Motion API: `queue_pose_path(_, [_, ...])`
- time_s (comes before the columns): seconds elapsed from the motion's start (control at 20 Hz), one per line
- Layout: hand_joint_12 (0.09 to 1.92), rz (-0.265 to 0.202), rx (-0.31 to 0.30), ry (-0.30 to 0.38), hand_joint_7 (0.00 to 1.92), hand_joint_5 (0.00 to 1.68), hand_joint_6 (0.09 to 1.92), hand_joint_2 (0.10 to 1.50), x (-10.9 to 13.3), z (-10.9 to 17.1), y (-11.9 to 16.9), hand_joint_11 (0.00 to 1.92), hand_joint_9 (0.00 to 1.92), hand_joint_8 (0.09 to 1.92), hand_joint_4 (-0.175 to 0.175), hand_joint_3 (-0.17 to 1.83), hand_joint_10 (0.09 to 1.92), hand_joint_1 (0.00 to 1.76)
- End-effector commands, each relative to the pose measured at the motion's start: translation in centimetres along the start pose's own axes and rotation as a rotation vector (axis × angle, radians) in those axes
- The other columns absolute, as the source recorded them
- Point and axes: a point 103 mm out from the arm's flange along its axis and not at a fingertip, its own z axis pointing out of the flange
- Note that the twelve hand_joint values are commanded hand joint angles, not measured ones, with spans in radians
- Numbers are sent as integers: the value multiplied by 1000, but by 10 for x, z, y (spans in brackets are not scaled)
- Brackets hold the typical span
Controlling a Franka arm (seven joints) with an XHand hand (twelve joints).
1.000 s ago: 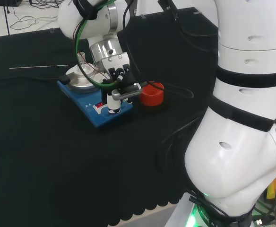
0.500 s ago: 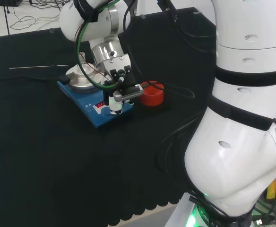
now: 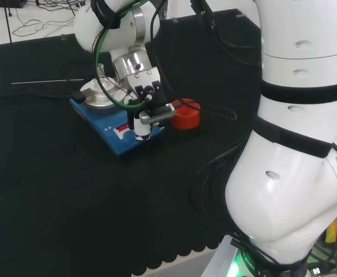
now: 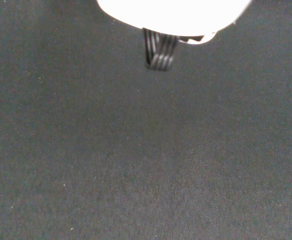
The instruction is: Turn on the heater.
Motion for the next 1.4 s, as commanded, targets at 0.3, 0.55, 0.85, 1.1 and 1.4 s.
queue_pose_path(0.3, [1360,14,18,-19,1508,430,87,569,12,1,6,1175,1608,1599,-37,1140,1455,1410])
queue_pose_path(0.55, [1359,12,24,-16,1507,432,87,568,10,3,9,1176,1608,1599,-37,1142,1454,1410])
queue_pose_path(0.85, [1359,7,24,-8,1507,436,87,568,3,5,8,1176,1608,1599,-37,1144,1454,1409])
queue_pose_path(1.1, [1359,4,-15,-4,1507,439,87,568,3,-12,-4,1175,1608,1599,-37,1145,1455,1409])
queue_pose_path(1.4, [1359,-6,-60,0,1508,442,87,567,4,-30,-17,1175,1608,1599,-37,1146,1455,1409])
